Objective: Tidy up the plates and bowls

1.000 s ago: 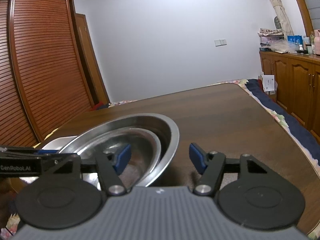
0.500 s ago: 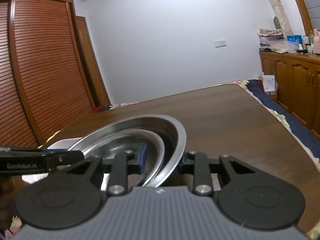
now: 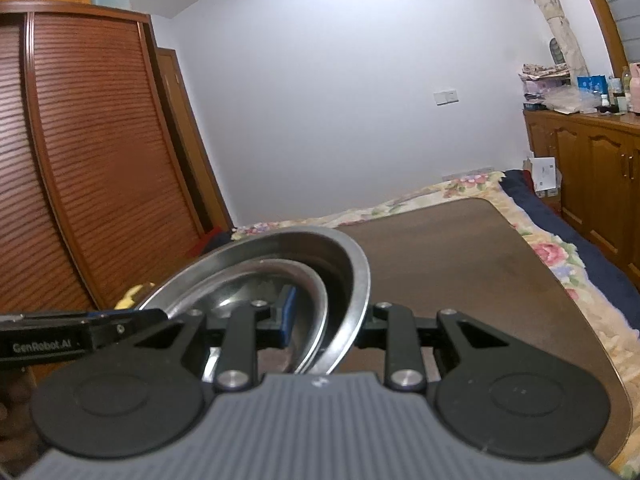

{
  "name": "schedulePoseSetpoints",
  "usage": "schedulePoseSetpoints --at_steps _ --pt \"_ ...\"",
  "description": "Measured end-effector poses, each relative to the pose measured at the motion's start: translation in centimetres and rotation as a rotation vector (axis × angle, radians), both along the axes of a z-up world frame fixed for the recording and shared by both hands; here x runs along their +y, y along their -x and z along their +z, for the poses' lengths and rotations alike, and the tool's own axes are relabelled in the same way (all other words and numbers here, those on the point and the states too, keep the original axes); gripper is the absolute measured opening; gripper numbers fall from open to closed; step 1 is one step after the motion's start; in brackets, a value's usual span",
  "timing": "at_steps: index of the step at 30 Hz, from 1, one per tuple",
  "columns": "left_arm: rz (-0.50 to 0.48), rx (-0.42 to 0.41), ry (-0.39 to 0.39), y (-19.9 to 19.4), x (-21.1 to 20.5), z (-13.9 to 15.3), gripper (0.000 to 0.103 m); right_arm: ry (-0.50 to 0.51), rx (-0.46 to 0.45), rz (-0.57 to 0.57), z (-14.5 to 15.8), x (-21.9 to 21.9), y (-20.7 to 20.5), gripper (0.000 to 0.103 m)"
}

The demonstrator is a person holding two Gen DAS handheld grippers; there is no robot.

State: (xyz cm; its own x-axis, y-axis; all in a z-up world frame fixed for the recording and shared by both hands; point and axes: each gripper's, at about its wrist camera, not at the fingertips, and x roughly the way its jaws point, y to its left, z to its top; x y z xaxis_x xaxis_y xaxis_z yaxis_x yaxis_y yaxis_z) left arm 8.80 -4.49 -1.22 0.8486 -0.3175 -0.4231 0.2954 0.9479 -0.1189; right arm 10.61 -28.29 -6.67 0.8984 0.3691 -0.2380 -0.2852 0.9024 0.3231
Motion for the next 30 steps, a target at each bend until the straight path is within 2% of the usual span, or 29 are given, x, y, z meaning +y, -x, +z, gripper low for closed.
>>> schedulePoseSetpoints --at_steps 8,21,30 --pt "0.05 -0.027 0.035 1.2 2.6 1.4 0.028 -0.019 0.011 0.054 0.4 2.1 -0.3 0.03" --pt "0.146 -0.03 0.072 1.2 8.1 -0.6 0.028 0.002 0.056 0.147 -0.6 7.2 -1.6 0.03" --pt "0.161 -0.008 0.075 0.4 10.3 -1.8 0.028 0.024 0.075 0.176 -1.2 9.0 -1.8 0.03"
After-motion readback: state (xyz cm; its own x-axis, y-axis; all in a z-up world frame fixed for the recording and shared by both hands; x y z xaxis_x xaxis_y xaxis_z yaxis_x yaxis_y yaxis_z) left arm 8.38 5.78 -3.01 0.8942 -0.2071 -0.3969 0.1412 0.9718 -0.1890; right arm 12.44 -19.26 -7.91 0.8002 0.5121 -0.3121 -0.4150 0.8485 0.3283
